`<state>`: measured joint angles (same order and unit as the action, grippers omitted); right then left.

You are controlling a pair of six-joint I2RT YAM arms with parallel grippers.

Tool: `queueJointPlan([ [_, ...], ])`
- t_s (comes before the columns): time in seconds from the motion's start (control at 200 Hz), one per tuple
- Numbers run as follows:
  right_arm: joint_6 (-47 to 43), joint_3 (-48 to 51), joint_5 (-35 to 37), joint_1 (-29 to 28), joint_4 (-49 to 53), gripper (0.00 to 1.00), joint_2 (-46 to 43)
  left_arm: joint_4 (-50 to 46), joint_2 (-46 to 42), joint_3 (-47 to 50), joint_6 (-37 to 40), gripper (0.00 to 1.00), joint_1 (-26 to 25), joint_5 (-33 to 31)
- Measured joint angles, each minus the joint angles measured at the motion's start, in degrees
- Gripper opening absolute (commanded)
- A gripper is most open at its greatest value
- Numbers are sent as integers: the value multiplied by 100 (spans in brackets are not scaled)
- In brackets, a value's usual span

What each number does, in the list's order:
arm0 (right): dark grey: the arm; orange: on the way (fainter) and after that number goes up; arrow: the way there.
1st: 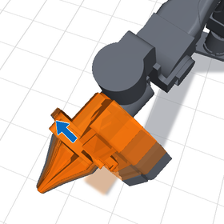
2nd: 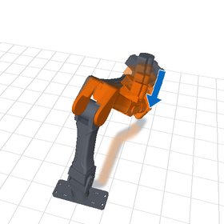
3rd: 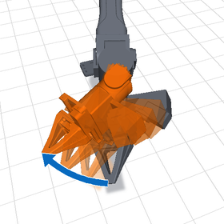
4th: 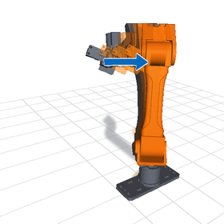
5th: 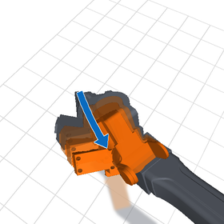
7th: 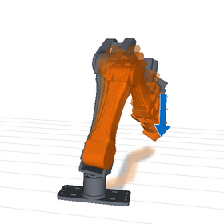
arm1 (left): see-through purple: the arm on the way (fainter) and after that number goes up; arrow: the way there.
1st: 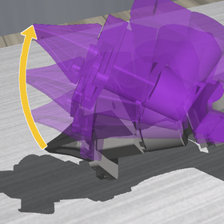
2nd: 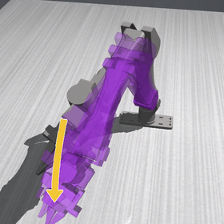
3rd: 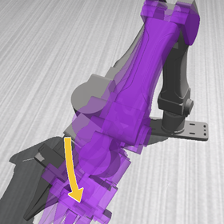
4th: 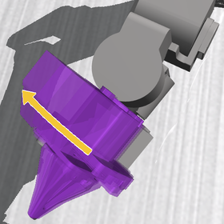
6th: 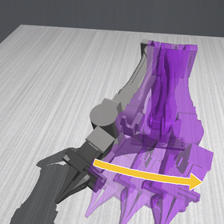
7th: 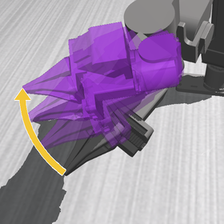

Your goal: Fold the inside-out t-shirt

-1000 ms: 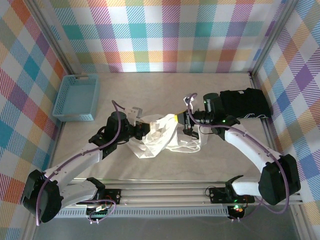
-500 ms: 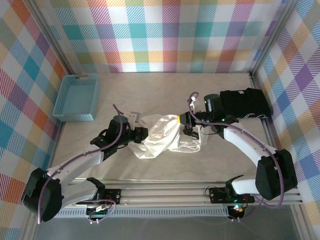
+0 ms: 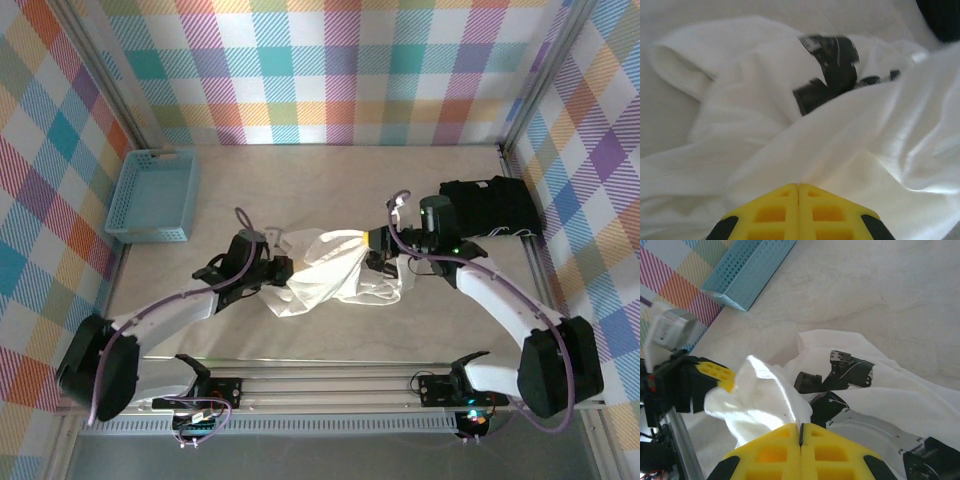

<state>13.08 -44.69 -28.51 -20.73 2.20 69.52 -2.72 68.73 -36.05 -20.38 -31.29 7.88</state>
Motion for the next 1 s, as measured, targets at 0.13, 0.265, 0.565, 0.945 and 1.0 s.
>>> queueJointPlan([
  [0.13,-26,470,-153,13,-282,1,-282,-24,-393,236,-116,0,0,-431],
  [0.265,-46,841,-330,13,-483,1,-282,-66,-109,332,-192,2,0,-544],
  [0.565,-114,903,-420,15,-678,1,-179,-26,-529,470,-245,31,4,-503],
  [0.945,-149,903,-439,15,-743,1,-33,498,-671,413,2,31,-57,909],
  [1.0,-149,903,-437,15,-752,1,-26,529,-470,339,57,31,-76,1067],
])
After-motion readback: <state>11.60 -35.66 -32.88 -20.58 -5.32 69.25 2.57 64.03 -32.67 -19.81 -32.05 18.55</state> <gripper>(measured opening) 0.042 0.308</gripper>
